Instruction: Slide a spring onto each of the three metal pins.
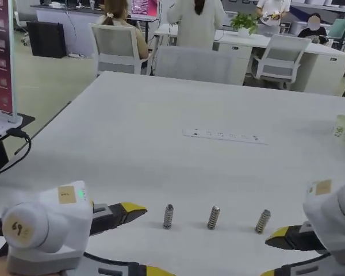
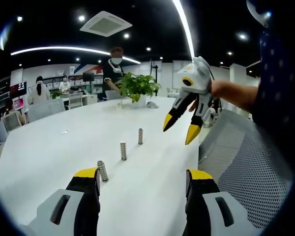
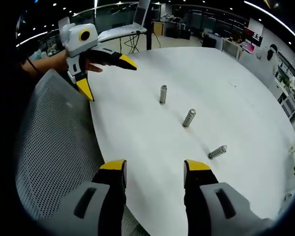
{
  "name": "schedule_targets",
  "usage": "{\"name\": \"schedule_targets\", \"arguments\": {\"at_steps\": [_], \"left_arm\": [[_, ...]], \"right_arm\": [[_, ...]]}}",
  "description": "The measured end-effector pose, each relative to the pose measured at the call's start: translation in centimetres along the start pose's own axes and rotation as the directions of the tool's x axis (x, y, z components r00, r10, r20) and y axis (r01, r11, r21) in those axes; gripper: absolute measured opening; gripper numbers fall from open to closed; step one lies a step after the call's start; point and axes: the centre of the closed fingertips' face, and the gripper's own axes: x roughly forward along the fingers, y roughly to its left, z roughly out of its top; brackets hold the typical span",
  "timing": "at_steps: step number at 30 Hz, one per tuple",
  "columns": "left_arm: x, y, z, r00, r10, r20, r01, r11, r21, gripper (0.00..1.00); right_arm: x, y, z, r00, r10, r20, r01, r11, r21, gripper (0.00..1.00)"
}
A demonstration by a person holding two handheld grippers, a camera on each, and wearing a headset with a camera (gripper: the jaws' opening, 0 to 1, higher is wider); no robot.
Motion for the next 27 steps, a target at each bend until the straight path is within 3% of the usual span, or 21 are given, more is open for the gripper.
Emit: {"name": "schedule_targets", "arguments": {"at_steps": [11,27], "left_arm": [[0.1,-0.3,-0.2,1.0000,0.001,-0.010,-0.001,1.000,-0.010,0.68],[-0.7,-0.5,-0.2,0.9994,0.034,-0.009,-0.034,0.998,-0.047,0.70]], "right_arm": [[-2.0,-1.9,-1.8,0.9970,-0.063,0.046,0.059,0.996,0.074,0.48],[-3.8,-2.7,-2.8,0.9852,-0.109,0.132,0.095,0.990,0.109,0.57]]}}
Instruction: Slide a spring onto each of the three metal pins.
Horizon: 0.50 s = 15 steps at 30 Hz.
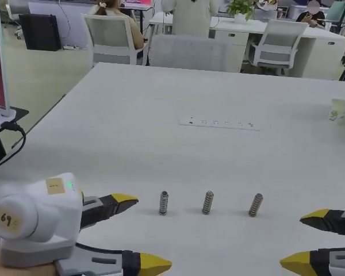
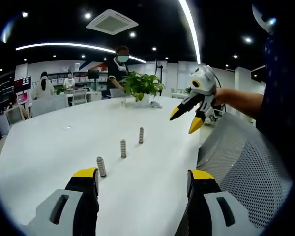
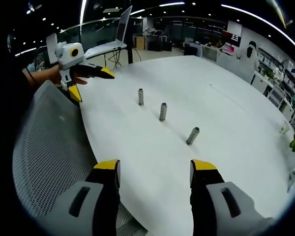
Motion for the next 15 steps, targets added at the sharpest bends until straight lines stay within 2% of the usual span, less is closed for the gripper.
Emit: {"name": "schedule_targets", "arguments": {"at_steps": [3,6,10,15], "left_arm": [[-0.2,0.1,0.0,0.9999,0.012,0.000,-0.012,1.000,-0.008,0.70],[-0.4,0.2,0.1,0.9997,0.022,0.005,-0.022,1.000,-0.017,0.70],[-0.6,0.2,0.1,0.9994,0.033,0.006,-0.033,0.999,-0.032,0.70],[-0.7,0.1,0.3,0.9988,0.049,0.009,-0.048,0.998,-0.048,0.71]], "right_arm": [[-0.3,-0.3,0.1,0.9995,-0.007,0.032,0.007,1.000,0.010,0.61],[-0.6,-0.3,0.1,0.9989,-0.019,0.043,0.019,1.000,0.005,0.62],[-0.9,-0.4,0.5,0.9960,-0.025,0.086,0.023,1.000,0.018,0.69],[-1.2,-0.7,0.6,0.9933,-0.031,0.111,0.030,0.999,0.013,0.72]]}}
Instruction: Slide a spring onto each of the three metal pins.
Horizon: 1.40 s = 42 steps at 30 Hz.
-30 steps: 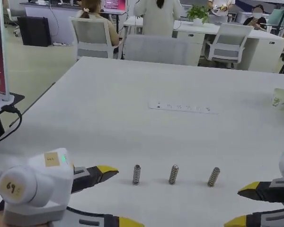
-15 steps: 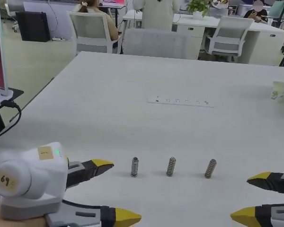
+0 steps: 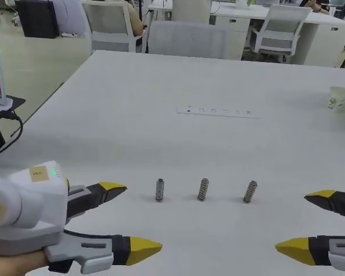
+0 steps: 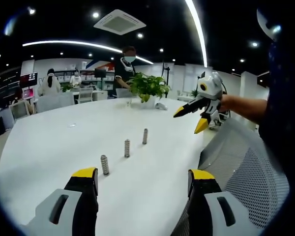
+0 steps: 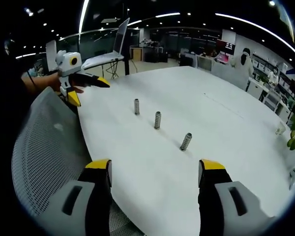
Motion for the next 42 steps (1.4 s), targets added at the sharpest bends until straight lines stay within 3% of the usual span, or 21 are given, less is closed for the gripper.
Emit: {"name": "schedule_targets", "arguments": {"at_steps": [7,14,27,42], "left_arm": [[-0.1,0.1,0.3,0.9997,0.026,-0.002,-0.026,1.000,-0.017,0.72],[-0.3,0.6,0.4,0.9980,0.062,-0.008,-0.063,0.998,-0.032,0.74],[-0.1,1.5,0.2,0.9946,0.099,-0.029,-0.100,0.995,-0.029,0.79],[-0.1,2.7,0.2,0.9905,0.134,-0.032,-0.134,0.991,-0.011,0.81]], "right_arm": [[-0.5,-0.6,0.4,0.9987,-0.006,0.051,0.006,1.000,0.001,0.80],[-0.7,-0.7,0.4,0.9977,0.004,0.067,-0.004,1.000,0.006,0.87],[-0.5,-1.8,0.6,0.9953,0.004,0.097,-0.004,1.000,-0.006,0.89],[1.0,-2.4,1.1,0.9919,0.012,0.126,-0.009,1.000,-0.025,0.90]]}}
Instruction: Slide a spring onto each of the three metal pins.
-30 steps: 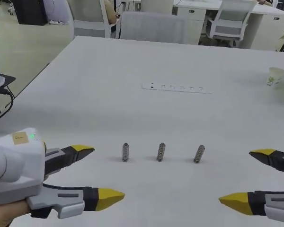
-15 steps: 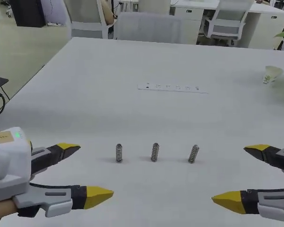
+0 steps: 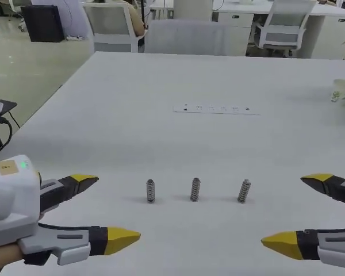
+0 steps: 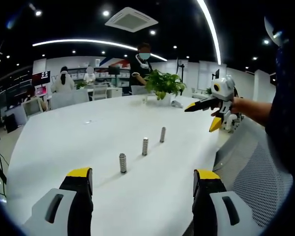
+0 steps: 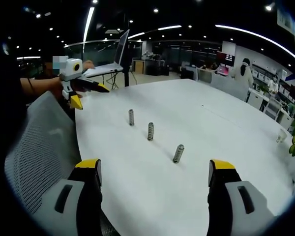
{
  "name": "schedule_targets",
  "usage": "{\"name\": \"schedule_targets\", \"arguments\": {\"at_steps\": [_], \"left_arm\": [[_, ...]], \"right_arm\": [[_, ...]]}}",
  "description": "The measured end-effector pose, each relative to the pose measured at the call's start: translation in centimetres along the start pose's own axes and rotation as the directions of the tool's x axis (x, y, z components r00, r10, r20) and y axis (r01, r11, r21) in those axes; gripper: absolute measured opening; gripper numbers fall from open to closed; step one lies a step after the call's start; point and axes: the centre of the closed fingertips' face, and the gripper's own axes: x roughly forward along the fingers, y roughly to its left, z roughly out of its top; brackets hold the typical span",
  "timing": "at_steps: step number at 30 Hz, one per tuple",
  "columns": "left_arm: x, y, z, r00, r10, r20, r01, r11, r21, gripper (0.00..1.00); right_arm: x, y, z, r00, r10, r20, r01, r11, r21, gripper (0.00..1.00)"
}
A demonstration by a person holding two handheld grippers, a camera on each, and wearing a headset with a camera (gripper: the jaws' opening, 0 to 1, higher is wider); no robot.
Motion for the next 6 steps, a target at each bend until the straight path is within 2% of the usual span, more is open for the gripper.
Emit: {"name": "schedule_targets", "arguments": {"at_steps": [6], "left_arm": [[-0.09,0.53,-0.29,0.9999,0.014,-0.001,-0.014,1.000,-0.005,0.81]], "right_arm": [[0.76,-0.42,-0.33,1.0000,0.005,-0.007,-0.005,1.000,0.003,0.90]]}}
